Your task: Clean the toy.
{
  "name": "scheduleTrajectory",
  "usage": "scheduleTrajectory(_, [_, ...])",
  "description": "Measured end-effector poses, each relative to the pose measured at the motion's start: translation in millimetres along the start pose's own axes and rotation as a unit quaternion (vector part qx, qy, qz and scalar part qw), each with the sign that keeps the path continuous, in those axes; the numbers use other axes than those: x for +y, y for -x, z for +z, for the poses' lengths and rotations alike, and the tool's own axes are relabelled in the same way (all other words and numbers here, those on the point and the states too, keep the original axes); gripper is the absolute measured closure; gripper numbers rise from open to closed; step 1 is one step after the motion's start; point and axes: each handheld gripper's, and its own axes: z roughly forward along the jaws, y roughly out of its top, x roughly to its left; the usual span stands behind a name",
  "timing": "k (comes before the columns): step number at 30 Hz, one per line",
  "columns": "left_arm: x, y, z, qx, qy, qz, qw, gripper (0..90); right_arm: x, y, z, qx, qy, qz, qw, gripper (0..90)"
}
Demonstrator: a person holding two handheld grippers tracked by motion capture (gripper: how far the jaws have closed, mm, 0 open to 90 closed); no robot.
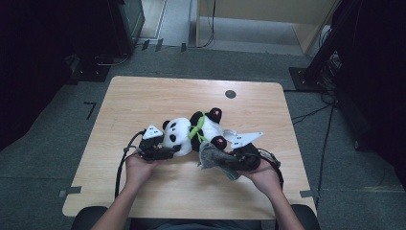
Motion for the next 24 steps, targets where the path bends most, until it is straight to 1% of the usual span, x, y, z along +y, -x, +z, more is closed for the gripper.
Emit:
scheduleTrajectory(4, [-0.1,0.5,0.0,0.0,0.0,0.001,1.0,30.3,18.2,-6.2,16.3,0.018,0.0,-0.012,0.9998,76.9])
scheduleTrajectory(6, [0.0,0.6,0.0,0.0,-0.001,0.002,1.0,30.3,27.1,-7.9,25.5,0.021,0.002,-0.012,0.9997,76.9])
scheduleTrajectory(9, [-0.1,0.3,-0.1,0.0,-0.001,0.002,1.0,30.3,39.1,-9.5,38.2,0.017,0.008,-0.017,0.9997,76.8])
scheduleTrajectory(10, [-0.1,0.3,-0.1,0.0,-0.001,0.002,1.0,30.3,42.1,-10.0,41.8,0.008,0.011,-0.016,0.9998,76.8])
scheduleTrajectory(12, [-0.1,0.1,-0.3,0.0,-0.001,0.002,1.0,30.3,45.5,-10.0,48.0,0.0,0.01,-0.014,0.9998,76.8])
scheduleTrajectory(13, [-0.1,0.1,-0.2,0.0,-0.001,0.002,1.0,30.3,46.2,-10.3,51.3,-0.007,0.01,-0.01,0.9999,76.8])
scheduleTrajectory(15, [-0.2,0.0,-0.1,0.0,-0.001,0.002,1.0,30.3,45.0,-11.1,54.6,-0.02,0.008,-0.014,0.9997,76.8])
scheduleTrajectory(16, [-0.3,0.2,-0.1,0.0,-0.001,0.002,1.0,30.4,43.8,-11.1,54.9,-0.022,0.008,-0.015,0.9996,76.8])
scheduleTrajectory(17, [-0.3,0.2,-0.1,0.0,-0.001,0.002,1.0,30.4,43.8,-11.1,54.9,-0.022,0.008,-0.015,0.9996,76.8])
scheduleTrajectory(18, [-0.4,0.6,0.1,0.001,-0.001,0.003,1.0,30.4,38.8,-9.5,54.2,-0.023,0.015,-0.013,0.9995,76.8])
scheduleTrajectory(24, [-0.4,0.5,0.0,-0.001,-0.002,0.005,1.0,30.5,26.9,-7.0,48.7,-0.022,0.022,-0.008,0.9995,76.9])
